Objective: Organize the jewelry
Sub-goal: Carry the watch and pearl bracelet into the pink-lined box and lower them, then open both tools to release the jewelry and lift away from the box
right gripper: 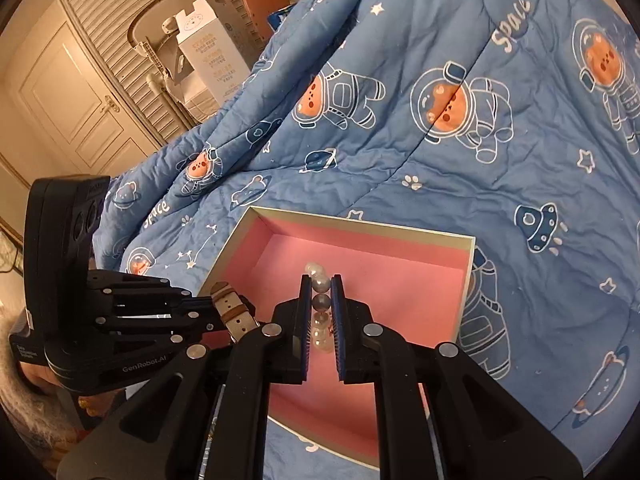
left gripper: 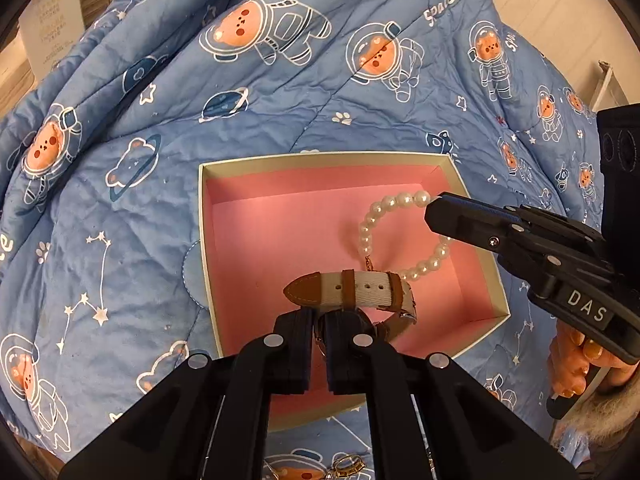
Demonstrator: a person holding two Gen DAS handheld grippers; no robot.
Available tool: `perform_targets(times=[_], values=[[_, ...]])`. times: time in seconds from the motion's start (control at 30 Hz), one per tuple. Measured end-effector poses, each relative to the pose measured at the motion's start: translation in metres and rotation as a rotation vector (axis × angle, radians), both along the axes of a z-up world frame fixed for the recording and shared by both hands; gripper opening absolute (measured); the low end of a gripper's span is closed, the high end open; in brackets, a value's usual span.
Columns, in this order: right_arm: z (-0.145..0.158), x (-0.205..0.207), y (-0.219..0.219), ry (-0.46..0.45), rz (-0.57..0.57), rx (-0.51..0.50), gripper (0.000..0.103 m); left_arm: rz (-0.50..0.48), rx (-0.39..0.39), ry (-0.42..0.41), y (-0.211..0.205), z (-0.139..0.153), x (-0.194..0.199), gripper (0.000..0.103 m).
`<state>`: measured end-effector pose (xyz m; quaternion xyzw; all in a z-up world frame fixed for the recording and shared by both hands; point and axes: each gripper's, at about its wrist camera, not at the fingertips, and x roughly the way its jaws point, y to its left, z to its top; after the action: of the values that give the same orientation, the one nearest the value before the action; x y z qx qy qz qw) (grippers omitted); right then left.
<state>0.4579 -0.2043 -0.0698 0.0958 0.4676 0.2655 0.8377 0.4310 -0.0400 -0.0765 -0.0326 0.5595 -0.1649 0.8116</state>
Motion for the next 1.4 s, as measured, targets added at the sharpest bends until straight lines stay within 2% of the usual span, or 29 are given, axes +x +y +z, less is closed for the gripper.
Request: perform_targets(times=[0.1, 0.2, 0.47, 0.83, 0.97, 1.07, 1.13, 1.2, 1.23, 1.27, 1.33, 1.4], values=[[-0.010, 0.013, -0.002, 0.032, -0.033, -0.008, 0.010, 0.011, 0.033, 0.025, 0.000, -0.006, 0.008, 0.005], [-0.017, 0.020, -0.001, 0.016, -0.053, -0.067, 0.010, 0.021, 0.062, 0.028, 0.000, -0.011, 0.014, 0.005], [-0.032, 0.024, 0.005, -0.011, -0.046, -0.184, 0.010, 0.025, 0.072, 0.022, -0.007, -0.019, 0.022, 0.005], [-0.036, 0.030, 0.015, -0.069, -0.025, -0.284, 0.010, 0.062, 0.104, -0.021, -0.004, -0.024, 0.028, 0.006], [-0.037, 0.033, 0.017, -0.072, -0.024, -0.304, 0.010, 0.077, 0.091, -0.035, -0.001, -0.023, 0.030, 0.006], [-0.038, 0.032, 0.020, -0.072, -0.012, -0.330, 0.010, 0.080, 0.085, -0.041, -0.002, -0.021, 0.031, 0.007], [-0.039, 0.031, 0.022, -0.076, -0.001, -0.353, 0.010, 0.077, 0.082, -0.046, -0.003, -0.019, 0.031, 0.014], [-0.039, 0.029, 0.023, -0.082, 0.006, -0.372, 0.015, 0.079, 0.096, -0.062, -0.004, -0.016, 0.030, 0.024], [-0.038, 0.027, 0.024, -0.090, 0.010, -0.374, 0.028, 0.081, 0.107, -0.073, -0.004, -0.015, 0.029, 0.032], [-0.036, 0.025, 0.024, -0.104, 0.016, -0.364, 0.039, 0.079, 0.104, -0.082, -0.004, -0.013, 0.028, 0.034], [-0.031, 0.022, 0.026, -0.132, 0.008, -0.368, 0.051, 0.077, 0.090, -0.090, -0.004, -0.008, 0.026, 0.040], [-0.026, 0.020, 0.025, -0.144, 0.006, -0.368, 0.052, 0.078, 0.077, -0.104, -0.001, -0.002, 0.022, 0.043]])
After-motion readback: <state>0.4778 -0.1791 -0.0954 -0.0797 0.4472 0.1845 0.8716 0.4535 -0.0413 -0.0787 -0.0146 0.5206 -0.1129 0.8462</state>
